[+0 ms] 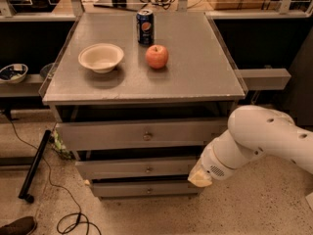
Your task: Open middle drawer
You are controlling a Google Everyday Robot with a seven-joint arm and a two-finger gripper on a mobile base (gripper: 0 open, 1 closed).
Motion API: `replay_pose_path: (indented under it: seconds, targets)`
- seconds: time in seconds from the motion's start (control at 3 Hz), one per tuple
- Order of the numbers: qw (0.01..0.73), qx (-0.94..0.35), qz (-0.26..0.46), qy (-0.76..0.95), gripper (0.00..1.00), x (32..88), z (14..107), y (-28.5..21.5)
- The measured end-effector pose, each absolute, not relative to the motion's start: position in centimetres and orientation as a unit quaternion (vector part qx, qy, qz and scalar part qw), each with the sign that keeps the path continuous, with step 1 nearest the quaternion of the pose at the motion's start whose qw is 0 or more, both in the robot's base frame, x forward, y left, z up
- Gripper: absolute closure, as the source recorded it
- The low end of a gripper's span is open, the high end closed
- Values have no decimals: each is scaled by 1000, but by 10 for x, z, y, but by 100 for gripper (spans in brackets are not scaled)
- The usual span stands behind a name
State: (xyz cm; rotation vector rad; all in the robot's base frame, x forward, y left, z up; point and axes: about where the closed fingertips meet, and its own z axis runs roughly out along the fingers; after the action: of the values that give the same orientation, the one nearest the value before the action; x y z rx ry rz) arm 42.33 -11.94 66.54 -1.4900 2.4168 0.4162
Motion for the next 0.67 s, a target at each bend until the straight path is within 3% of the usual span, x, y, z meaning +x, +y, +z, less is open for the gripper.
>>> replay_pose_path:
  seconds: [0.33, 0.67]
  targets:
    - [144, -495, 159, 842, 100, 462, 622, -100]
    - [144, -495, 159, 842, 100, 462, 622, -100]
